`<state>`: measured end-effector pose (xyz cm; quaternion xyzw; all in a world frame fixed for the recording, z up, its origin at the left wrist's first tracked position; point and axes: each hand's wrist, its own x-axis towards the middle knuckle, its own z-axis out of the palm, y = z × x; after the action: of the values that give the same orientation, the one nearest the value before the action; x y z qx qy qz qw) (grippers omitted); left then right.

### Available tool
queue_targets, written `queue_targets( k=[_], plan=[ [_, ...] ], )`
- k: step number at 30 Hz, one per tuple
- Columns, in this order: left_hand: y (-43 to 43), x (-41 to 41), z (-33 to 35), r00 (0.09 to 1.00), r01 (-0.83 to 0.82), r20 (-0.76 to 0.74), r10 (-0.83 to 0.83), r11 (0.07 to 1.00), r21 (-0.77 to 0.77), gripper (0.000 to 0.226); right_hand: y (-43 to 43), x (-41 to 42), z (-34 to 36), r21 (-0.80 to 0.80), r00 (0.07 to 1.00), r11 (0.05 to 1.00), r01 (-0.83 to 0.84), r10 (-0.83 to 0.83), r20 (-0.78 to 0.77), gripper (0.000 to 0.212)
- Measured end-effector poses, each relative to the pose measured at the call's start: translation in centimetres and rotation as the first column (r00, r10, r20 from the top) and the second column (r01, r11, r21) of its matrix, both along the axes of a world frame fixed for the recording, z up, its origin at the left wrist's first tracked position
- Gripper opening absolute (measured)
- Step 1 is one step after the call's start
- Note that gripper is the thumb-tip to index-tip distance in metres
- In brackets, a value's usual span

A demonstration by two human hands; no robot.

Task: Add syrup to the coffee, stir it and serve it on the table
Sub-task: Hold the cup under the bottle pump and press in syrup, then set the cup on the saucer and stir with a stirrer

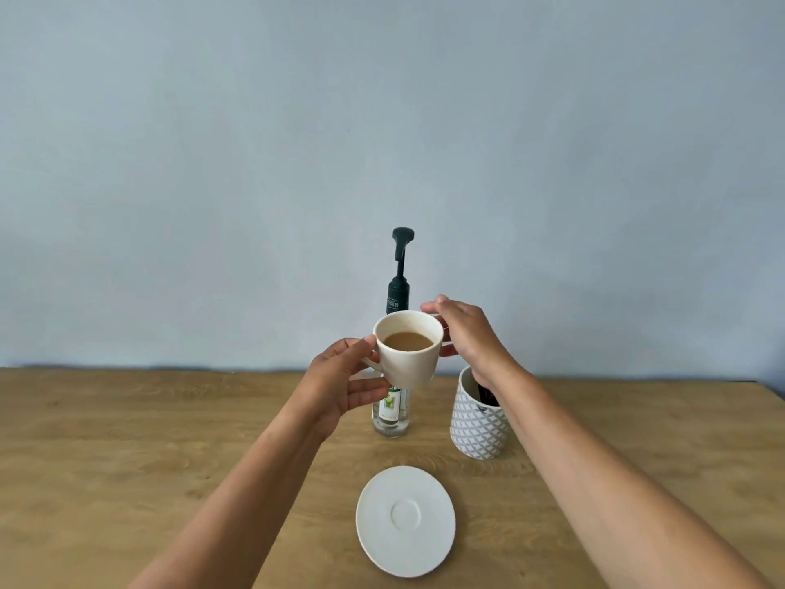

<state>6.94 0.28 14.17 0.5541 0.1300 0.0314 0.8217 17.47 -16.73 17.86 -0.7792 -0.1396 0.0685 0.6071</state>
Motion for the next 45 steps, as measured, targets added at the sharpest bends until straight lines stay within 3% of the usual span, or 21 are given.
queue_targets(
  k=[6,19,31,45],
  plan=[
    [-1.1,-1.5,-3.8,0.997,-0.021,-0.081,0.020,1.000,-0.002,0.023,-1.1,-2.4,-5.7,0.007,0.995,0.998,0.057,-0.056,-0.088,0.050],
    [-3.6,-4.9,-13.8,0.957,-0.010,-0.288,0.015,1.000,0.019,0.024,-2.6,-7.5,-18.0,-0.043,0.946,0.984,0.175,-0.180,-0.270,0.038],
    [-4.3,-5.6,-17.5,0.938,-0.018,-0.345,0.032,0.999,0.045,0.021,-3.4,-9.2,-21.8,-0.032,0.925,0.974,0.225,-0.223,-0.306,0.039],
    [-3.7,-5.4,-18.8,0.953,-0.028,-0.291,0.086,0.980,0.196,0.021,-3.4,-9.5,-22.1,-0.099,0.944,0.979,0.179,-0.199,-0.264,0.036]
  ],
)
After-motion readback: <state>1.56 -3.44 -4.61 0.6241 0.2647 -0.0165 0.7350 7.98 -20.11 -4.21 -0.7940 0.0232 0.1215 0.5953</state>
